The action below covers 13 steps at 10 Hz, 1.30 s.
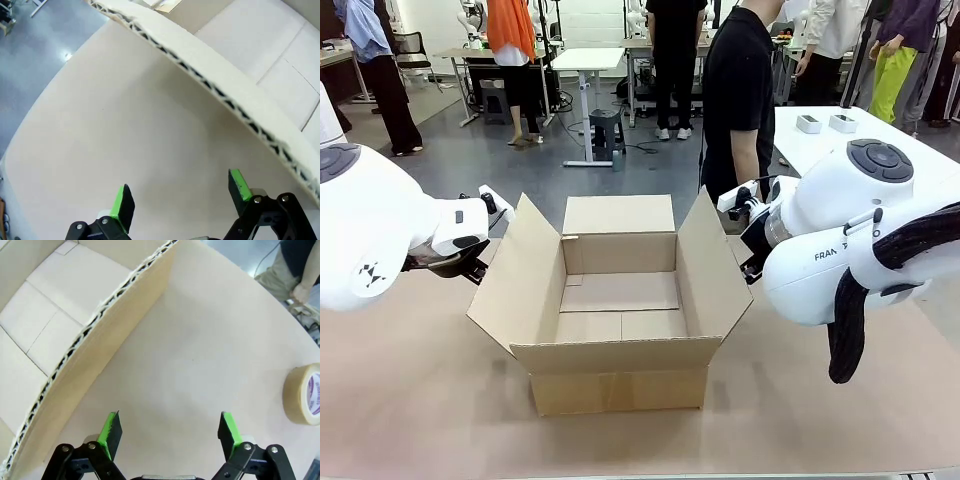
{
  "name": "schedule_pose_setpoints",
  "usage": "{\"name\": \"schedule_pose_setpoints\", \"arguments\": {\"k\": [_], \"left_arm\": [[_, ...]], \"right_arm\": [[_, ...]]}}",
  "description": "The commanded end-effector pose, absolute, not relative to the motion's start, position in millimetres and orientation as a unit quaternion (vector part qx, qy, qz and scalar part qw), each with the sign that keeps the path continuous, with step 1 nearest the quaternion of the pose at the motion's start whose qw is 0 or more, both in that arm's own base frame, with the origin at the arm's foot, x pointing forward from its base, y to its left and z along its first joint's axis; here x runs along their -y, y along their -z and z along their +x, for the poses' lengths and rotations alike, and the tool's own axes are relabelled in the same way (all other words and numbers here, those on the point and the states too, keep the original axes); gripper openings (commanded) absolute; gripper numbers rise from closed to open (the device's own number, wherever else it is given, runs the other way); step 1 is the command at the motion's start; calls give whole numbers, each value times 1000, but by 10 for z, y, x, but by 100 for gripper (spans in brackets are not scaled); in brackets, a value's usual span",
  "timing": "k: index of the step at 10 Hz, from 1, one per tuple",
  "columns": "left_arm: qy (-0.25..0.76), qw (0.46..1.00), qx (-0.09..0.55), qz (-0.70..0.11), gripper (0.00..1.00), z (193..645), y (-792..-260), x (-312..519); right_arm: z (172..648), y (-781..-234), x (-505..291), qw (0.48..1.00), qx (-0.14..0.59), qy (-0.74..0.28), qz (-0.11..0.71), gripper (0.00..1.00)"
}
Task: Wrap the clocks to prevent damage.
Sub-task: Open the side flaps of the Package Box.
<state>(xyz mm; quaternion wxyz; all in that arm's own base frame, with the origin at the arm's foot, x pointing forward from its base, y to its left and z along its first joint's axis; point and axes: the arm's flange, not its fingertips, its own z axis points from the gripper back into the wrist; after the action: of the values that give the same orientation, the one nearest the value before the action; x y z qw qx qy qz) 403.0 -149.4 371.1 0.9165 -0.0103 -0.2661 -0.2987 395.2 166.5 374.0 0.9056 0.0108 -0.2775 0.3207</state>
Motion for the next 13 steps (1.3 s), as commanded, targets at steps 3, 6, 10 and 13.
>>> {"name": "schedule_pose_setpoints", "arguments": {"k": [3,6,10,13], "left_arm": [[323,916,238,-3,100,3979,-4445,1236],[351,909,222,27,100,3678,-5183,1106],[327,912,241,53,100,3334,-5606,1052],[342,910,234,27,100,3441,-5620,1056]], "right_arm": [[3871,-4451,-1248,914,262,-311,0,100],[3433,-5309,-971,912,263,-310,-47,100],[3013,-5867,-945,907,304,-264,-121,100],[3047,-5904,-881,906,292,-299,-62,100]]}}
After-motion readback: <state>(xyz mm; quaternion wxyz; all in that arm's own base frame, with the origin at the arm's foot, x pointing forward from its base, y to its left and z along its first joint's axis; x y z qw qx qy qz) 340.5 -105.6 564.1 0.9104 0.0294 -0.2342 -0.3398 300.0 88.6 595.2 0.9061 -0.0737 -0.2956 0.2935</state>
